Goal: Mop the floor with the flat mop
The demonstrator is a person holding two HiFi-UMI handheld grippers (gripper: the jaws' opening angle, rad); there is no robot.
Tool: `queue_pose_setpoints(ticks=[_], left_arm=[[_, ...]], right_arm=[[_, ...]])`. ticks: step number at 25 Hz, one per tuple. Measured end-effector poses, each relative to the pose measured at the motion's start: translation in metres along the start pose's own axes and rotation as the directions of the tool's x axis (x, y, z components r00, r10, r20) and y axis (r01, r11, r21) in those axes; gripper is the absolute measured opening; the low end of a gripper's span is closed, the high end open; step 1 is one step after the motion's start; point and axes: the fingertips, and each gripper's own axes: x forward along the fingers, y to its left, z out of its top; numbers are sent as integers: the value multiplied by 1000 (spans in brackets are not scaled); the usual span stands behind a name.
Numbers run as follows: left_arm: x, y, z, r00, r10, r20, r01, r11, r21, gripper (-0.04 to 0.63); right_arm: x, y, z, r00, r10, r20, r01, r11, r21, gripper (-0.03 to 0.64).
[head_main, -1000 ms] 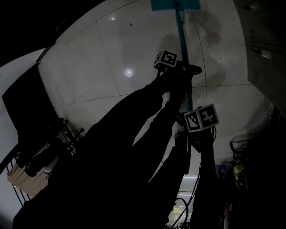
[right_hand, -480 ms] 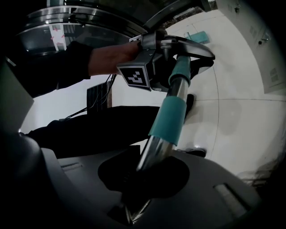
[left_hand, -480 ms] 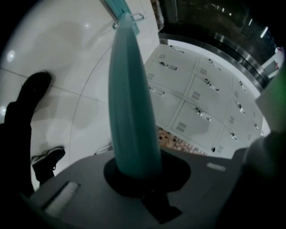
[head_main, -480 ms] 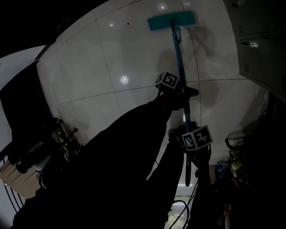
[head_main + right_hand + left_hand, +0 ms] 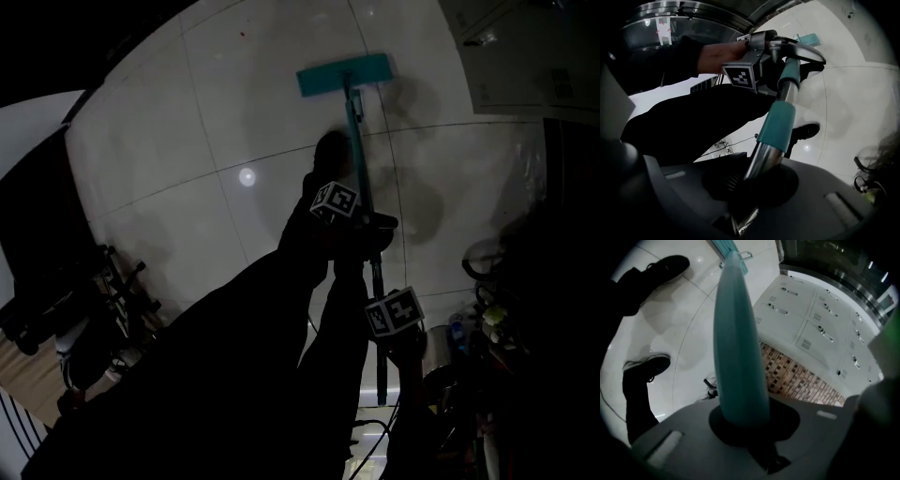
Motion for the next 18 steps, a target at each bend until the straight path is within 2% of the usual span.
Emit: queue_pose_setpoints(ticks=[3,6,9,13,18], left_arm=[[16,24,-38,1000,6,-18,-6,1000,-19,41],[26,44,-69,999,10,-44,-12,999,-45,42],[33,61,-86,999,8,-54,-11,998,-61,43],[37,75,-90,999,15,-47,-18,997,-71,43],[29,72,-70,1000,11,-20,-12,998,-67,43]], right_arm=[[11,1,-42,1000,14,-8,-14,1000,5,72],[20,10,-66,999,43,6,-43,999,5,74],[30,5,-87,999,35,-9,-35,999,-4,74],[39,-1,-97,999,39,-25,-39,999,5,75],[38,-4,-77,998,52,-21,-52,999,6,77]])
